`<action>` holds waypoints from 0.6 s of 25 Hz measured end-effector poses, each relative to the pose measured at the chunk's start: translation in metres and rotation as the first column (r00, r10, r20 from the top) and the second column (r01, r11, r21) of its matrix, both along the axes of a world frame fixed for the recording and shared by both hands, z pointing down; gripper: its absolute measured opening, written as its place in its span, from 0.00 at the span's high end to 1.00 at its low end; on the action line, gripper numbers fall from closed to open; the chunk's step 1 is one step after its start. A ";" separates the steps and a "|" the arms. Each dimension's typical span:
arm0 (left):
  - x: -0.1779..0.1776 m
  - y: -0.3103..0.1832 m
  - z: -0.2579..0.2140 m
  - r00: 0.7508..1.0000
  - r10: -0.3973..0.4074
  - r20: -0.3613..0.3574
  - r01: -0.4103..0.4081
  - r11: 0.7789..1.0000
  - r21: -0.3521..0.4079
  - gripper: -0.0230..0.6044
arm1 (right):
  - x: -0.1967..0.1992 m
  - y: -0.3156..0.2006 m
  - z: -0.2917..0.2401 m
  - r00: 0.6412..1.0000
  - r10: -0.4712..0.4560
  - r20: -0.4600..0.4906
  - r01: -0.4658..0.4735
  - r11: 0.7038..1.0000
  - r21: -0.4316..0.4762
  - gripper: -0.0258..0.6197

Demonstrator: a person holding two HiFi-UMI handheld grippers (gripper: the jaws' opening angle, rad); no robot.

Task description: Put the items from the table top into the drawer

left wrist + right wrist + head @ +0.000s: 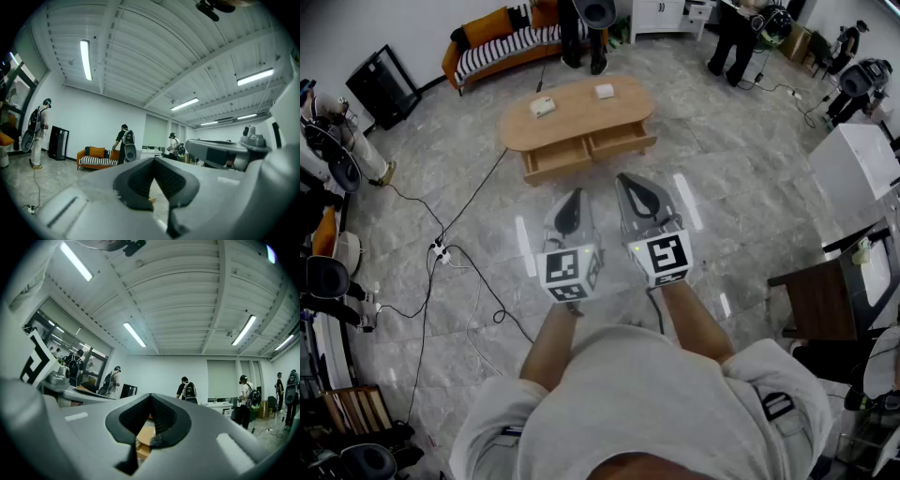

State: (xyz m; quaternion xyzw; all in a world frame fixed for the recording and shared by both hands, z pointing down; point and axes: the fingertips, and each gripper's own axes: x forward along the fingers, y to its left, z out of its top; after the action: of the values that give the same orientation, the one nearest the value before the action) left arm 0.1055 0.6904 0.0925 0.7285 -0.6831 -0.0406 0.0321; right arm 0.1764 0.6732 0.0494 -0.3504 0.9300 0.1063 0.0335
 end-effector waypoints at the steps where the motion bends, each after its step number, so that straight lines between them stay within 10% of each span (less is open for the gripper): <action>1: 0.004 -0.002 -0.001 1.000 0.005 0.011 -0.005 1.000 0.004 0.93 | 0.001 -0.002 -0.001 1.000 -0.002 0.004 0.002 1.000 0.004 0.95; 15: 0.007 -0.011 -0.006 0.998 -0.055 0.025 0.054 0.998 0.006 0.93 | 0.009 -0.015 -0.008 0.999 -0.034 0.036 0.033 0.999 0.012 0.95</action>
State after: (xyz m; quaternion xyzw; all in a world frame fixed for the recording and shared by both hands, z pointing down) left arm 0.1120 0.6798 0.0866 0.7101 -0.7029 -0.0343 0.0205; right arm 0.1857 0.6583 0.0415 -0.3365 0.9343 0.1047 0.0541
